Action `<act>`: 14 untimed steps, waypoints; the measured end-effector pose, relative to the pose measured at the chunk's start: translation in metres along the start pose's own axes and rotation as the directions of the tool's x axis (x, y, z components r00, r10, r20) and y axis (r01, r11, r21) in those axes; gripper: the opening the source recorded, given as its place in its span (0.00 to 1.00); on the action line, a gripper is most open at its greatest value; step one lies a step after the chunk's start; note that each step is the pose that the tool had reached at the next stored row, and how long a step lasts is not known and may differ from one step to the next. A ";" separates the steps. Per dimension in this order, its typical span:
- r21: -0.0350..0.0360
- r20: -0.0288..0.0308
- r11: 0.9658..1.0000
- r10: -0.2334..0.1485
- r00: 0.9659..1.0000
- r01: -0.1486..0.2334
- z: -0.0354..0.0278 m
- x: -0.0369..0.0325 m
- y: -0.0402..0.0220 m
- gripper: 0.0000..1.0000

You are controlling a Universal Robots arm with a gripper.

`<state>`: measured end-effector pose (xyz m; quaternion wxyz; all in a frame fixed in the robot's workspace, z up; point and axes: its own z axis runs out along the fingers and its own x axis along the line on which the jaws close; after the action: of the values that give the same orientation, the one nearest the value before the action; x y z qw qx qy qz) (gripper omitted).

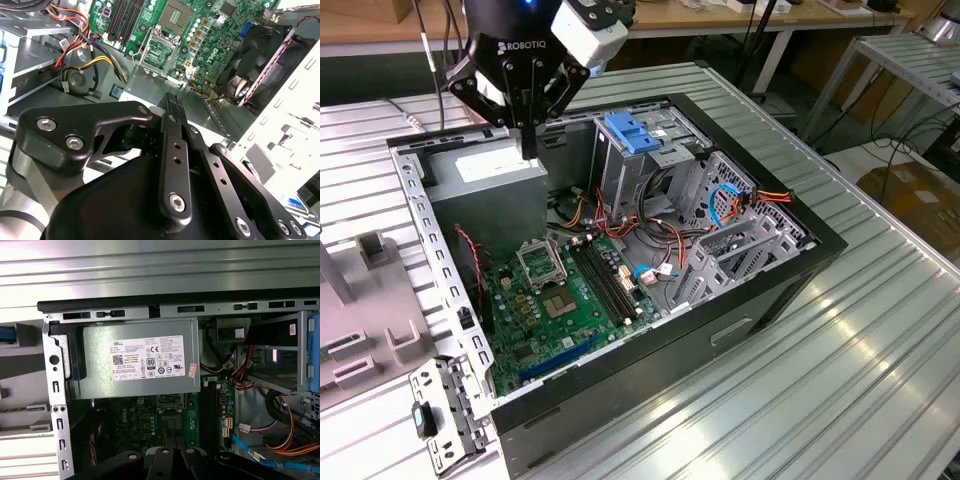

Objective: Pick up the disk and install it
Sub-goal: 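Reach for the disk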

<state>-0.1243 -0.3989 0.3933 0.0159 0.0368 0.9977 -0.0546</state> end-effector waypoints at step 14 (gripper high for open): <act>0.000 0.000 1.000 0.000 1.000 0.000 -0.0004 0.0152 -0.0011 0.11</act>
<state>-0.1395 -0.3989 0.3933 0.0159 0.0368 0.9977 -0.0546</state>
